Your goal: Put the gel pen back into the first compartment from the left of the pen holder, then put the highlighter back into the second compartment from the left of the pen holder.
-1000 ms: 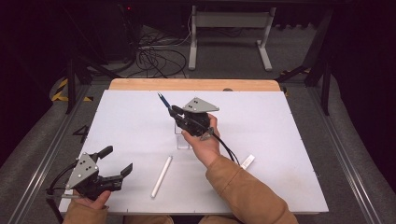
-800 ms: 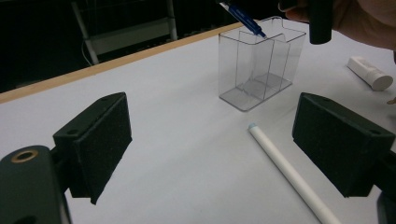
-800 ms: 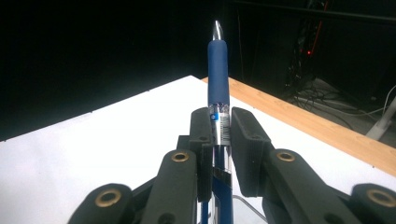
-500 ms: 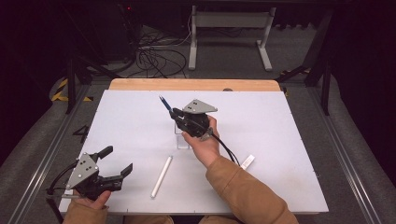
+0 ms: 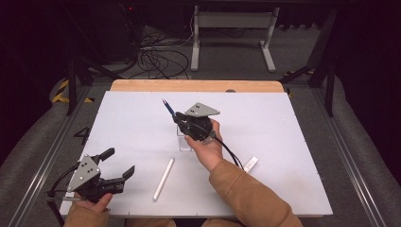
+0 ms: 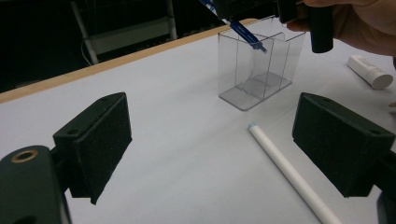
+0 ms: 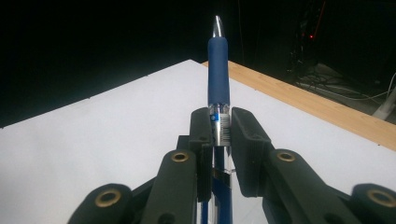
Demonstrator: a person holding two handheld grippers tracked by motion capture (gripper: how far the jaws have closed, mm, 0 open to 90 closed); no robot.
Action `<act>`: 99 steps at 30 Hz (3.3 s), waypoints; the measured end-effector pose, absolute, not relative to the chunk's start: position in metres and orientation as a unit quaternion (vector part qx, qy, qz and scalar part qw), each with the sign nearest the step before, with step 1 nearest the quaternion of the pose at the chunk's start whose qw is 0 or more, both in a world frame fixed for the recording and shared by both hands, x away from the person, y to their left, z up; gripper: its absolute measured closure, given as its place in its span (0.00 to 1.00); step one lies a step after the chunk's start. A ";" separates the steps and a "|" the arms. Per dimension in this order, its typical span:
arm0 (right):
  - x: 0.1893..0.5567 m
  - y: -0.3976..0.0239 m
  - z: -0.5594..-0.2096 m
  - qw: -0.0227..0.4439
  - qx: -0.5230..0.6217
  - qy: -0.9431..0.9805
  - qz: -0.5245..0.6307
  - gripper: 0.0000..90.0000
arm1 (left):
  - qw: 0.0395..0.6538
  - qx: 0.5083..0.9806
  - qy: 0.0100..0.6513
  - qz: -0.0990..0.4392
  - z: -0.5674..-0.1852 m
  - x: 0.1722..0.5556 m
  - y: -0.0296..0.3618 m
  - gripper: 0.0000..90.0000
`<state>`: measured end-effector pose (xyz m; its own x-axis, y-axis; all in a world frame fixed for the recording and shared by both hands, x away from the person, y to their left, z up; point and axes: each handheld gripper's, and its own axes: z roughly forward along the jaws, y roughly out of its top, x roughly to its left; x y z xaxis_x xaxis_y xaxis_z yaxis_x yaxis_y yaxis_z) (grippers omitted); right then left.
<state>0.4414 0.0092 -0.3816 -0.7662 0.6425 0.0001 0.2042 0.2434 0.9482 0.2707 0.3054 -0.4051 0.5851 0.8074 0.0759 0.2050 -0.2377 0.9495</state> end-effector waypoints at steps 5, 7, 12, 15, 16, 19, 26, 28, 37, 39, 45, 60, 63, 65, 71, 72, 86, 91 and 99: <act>0.442 0.009 -0.382 0.202 0.277 0.767 0.542 0.82 | 0.510 0.730 0.347 0.295 -0.405 0.271 0.305 0.14; 0.442 0.009 -0.380 0.208 0.282 0.767 0.538 0.76 | 0.510 0.730 0.347 0.295 -0.405 0.271 0.305 0.14; 0.438 0.003 -0.369 0.212 0.279 0.766 0.539 0.59 | 0.510 0.730 0.347 0.294 -0.405 0.271 0.305 0.14; 0.434 -0.001 -0.359 0.211 0.277 0.766 0.541 0.50 | 0.510 0.730 0.347 0.294 -0.405 0.271 0.305 0.14; 0.432 -0.003 -0.356 0.212 0.274 0.767 0.539 0.48 | 0.511 0.729 0.348 0.293 -0.405 0.271 0.305 0.14; 0.426 -0.010 -0.345 0.211 0.264 0.766 0.547 0.47 | 0.511 0.729 0.349 0.292 -0.405 0.271 0.304 0.14; 0.418 -0.031 -0.327 0.222 0.261 0.760 0.552 0.43 | 0.512 0.732 0.347 0.288 -0.405 0.273 0.302 0.14; 0.417 -0.038 -0.324 0.223 0.263 0.758 0.553 0.41 | 0.513 0.732 0.347 0.285 -0.405 0.274 0.301 0.14; 0.408 -0.061 -0.313 0.235 0.265 0.752 0.556 0.38 | 0.513 0.737 0.338 0.281 -0.402 0.277 0.298 0.14; 0.407 -0.064 -0.312 0.234 0.267 0.752 0.555 0.37 | 0.511 0.738 0.337 0.282 -0.402 0.277 0.297 0.13; 0.405 -0.074 -0.310 0.232 0.267 0.751 0.558 0.33 | 0.517 0.735 0.346 0.272 -0.401 0.279 0.296 0.12; 0.387 -0.126 -0.309 0.255 0.272 0.747 0.550 0.30 | 0.489 0.759 0.349 0.252 -0.393 0.289 0.282 0.11; 0.383 -0.135 -0.312 0.260 0.276 0.747 0.547 0.30 | 0.477 0.766 0.354 0.244 -0.392 0.291 0.279 0.11; 0.381 -0.141 -0.315 0.264 0.280 0.747 0.542 0.30 | 0.459 0.777 0.358 0.241 -0.390 0.294 0.277 0.14; 0.375 -0.155 -0.322 0.271 0.288 0.741 0.543 0.29 | 0.440 0.788 0.366 0.227 -0.388 0.300 0.270 0.14; 0.374 -0.157 -0.324 0.270 0.290 0.739 0.544 0.29 | 0.438 0.790 0.365 0.224 -0.387 0.302 0.268 0.14; 0.365 -0.194 -0.353 0.265 0.314 0.729 0.548 0.25 | 0.423 0.805 0.376 0.177 -0.380 0.316 0.244 0.14; 0.361 -0.207 -0.364 0.258 0.318 0.733 0.543 0.24 | 0.408 0.814 0.369 0.187 -0.378 0.318 0.236 0.14; 0.357 -0.217 -0.368 0.269 0.327 0.727 0.541 0.24 | 0.386 0.825 0.368 0.186 -0.377 0.321 0.226 0.15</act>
